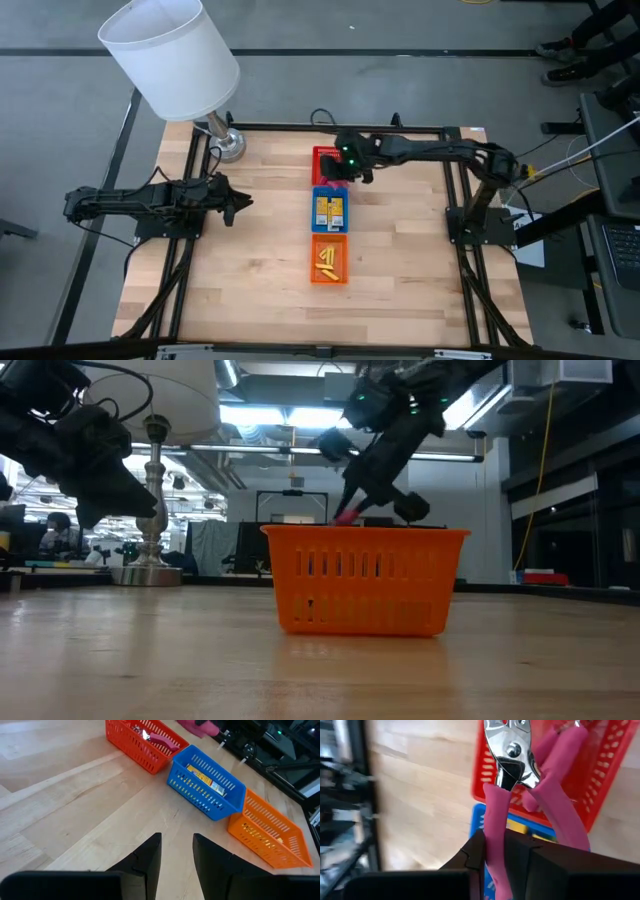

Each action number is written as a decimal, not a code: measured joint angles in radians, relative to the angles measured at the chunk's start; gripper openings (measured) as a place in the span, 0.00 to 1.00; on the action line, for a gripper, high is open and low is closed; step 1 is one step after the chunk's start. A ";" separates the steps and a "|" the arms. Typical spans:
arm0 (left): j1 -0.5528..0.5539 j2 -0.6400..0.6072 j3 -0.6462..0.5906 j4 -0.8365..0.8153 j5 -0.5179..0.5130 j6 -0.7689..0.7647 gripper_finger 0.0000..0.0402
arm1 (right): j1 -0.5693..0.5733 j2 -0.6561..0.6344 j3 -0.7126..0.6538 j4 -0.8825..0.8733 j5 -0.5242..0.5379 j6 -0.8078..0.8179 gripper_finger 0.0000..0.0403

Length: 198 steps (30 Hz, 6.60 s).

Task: Pick & Place School Supplies
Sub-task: Put the pink hole puncher into the red bin, then return to Home Position

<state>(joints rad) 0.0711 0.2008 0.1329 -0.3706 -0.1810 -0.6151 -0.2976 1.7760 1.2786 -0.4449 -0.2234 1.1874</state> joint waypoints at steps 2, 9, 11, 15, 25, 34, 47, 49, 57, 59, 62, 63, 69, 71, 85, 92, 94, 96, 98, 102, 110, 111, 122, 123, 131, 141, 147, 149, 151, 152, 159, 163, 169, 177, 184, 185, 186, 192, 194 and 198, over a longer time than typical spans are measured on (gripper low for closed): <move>0.000 0.000 0.000 0.000 0.000 0.000 0.27 | -0.005 0.036 0.051 -0.072 0.002 -0.018 0.10; 0.000 0.000 0.000 0.000 0.000 0.000 0.27 | -0.024 0.116 0.111 -0.153 -0.016 -0.002 0.10; 0.000 0.000 0.000 0.000 0.000 0.000 0.27 | -0.026 0.116 0.117 -0.146 -0.008 0.012 0.10; 0.000 0.000 0.000 0.000 0.000 0.000 0.27 | -0.032 0.119 0.136 -0.149 0.020 0.027 0.10; 0.000 0.000 0.000 0.000 0.000 0.000 0.27 | -0.059 0.119 0.191 -0.146 0.051 0.025 0.10; 0.000 0.000 0.000 0.000 0.000 0.000 0.27 | -0.068 0.141 0.191 -0.114 0.017 0.025 0.10; 0.000 0.000 0.000 0.000 0.000 0.000 0.27 | -0.067 0.163 0.191 -0.019 -0.002 -0.021 0.30; 0.000 0.000 0.000 0.000 0.000 0.000 0.27 | -0.067 0.163 0.190 -0.029 -0.002 -0.021 0.33; 0.000 0.000 0.001 0.000 0.000 0.000 0.28 | -0.067 0.160 0.190 -0.026 0.002 -0.042 0.28; 0.000 0.000 0.000 0.000 0.000 0.000 0.27 | -0.058 0.150 0.189 -0.017 0.021 -0.081 0.26; 0.000 0.000 0.000 0.000 0.000 0.000 0.27 | -0.034 0.101 0.189 -0.018 0.064 -0.189 0.24; 0.000 0.000 0.000 0.000 0.000 0.000 0.27 | -0.020 0.081 0.189 -0.021 0.078 -0.246 0.24; 0.000 0.000 0.000 0.000 0.000 0.000 0.28 | 0.148 -0.095 0.146 -0.148 0.351 -0.627 0.24; 0.000 0.000 0.000 0.000 0.000 0.000 0.28 | 0.208 -0.171 0.052 -0.112 0.416 -0.673 0.24; 0.000 0.000 0.000 0.001 0.000 0.000 0.28 | 0.163 -0.445 -0.788 0.895 0.048 -0.808 0.24; 0.000 0.000 0.000 0.000 -0.003 0.000 0.28 | 0.119 -0.475 -0.943 1.109 0.020 -0.943 0.24; 0.000 0.000 0.000 0.000 -0.003 0.000 0.28 | 0.115 -0.501 -1.014 1.220 0.020 -0.940 0.24; 0.000 0.000 0.000 0.000 -0.003 0.000 0.28 | 0.115 -0.531 -1.085 1.286 0.021 -0.933 0.24; 0.000 0.000 0.000 0.000 -0.003 0.000 0.28 | 0.115 -0.575 -1.150 1.328 0.021 -0.916 0.23; 0.000 0.000 0.000 0.000 -0.003 0.000 0.28 | 0.141 -0.680 -1.244 1.346 0.016 -0.896 0.21; 0.000 0.000 0.000 0.000 -0.003 0.000 0.28 | 0.217 -0.834 -1.264 1.251 0.001 -0.904 0.19; 0.000 0.000 0.000 0.000 -0.003 0.000 0.28 | 0.226 -0.850 -1.264 1.235 0.003 -0.904 0.19; 0.000 0.000 0.000 0.001 -0.003 0.000 0.28 | 0.334 -1.226 -1.264 0.801 0.053 -1.056 0.19; 0.000 0.000 0.000 0.001 -0.003 0.000 0.28 | 0.338 -1.255 -1.264 0.770 0.056 -1.066 0.19; 0.000 0.000 0.000 0.000 -0.003 0.000 0.28 | 0.338 -1.456 -1.264 0.572 0.244 -1.195 0.18; 0.000 0.000 0.000 0.000 -0.003 0.000 0.28 | 0.342 -1.673 -1.264 0.487 0.026 -1.173 0.18; 0.000 0.000 0.000 0.000 -0.003 0.000 0.28 | 0.342 -1.777 -1.263 0.496 0.155 -1.177 0.18; 0.000 0.000 0.000 0.000 -0.003 0.000 0.28 | 0.342 -1.777 -1.263 0.511 0.181 -1.173 0.18; 0.000 0.000 0.000 0.000 -0.003 0.000 0.28 | 0.342 -1.777 -1.262 0.492 0.193 -1.173 0.18; 0.000 0.000 0.000 0.000 -0.003 0.000 0.28 | 0.342 -1.777 -1.263 0.475 0.197 -1.172 0.18; 0.000 0.000 0.000 0.000 -0.003 0.000 0.28 | 0.344 -1.777 -1.263 0.471 0.197 -1.172 0.18; 0.000 0.000 0.000 0.000 -0.003 0.000 0.28 | 0.344 -1.777 -1.263 0.471 0.197 -1.172 0.18; 0.000 0.000 0.000 0.000 -0.003 0.000 0.28 | 0.344 -1.777 -1.263 0.471 0.197 -1.172 0.18; 0.000 0.000 0.000 0.000 -0.003 0.000 0.28 | 0.344 -1.777 -1.263 0.471 0.197 -1.170 0.18; 0.000 0.000 0.000 0.000 -0.003 0.000 0.28 | 0.344 -1.777 -1.263 0.471 0.197 -1.170 0.18; 0.000 0.000 0.000 0.000 -0.003 0.000 0.28 | 0.344 -1.777 -1.263 0.471 0.197 -1.170 0.18; 0.000 0.000 0.000 0.000 -0.003 0.000 0.28 | 0.344 -1.777 -1.263 0.471 0.197 -1.170 0.18; 0.000 0.000 0.000 0.000 -0.003 0.000 0.28 | 0.344 -1.777 -1.263 0.471 0.197 -1.170 0.18; 0.000 0.000 0.000 0.000 -0.003 0.000 0.28 | 0.344 -1.777 -1.263 0.471 0.197 -1.170 0.18; 0.000 0.000 0.000 0.000 -0.003 0.000 0.28 | 0.344 -1.777 -1.263 0.471 0.197 -1.170 0.18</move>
<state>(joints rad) 0.0709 0.2008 0.1333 -0.3702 -0.1844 -0.6151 0.0460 -0.0006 0.0154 0.0257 -0.0261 0.0173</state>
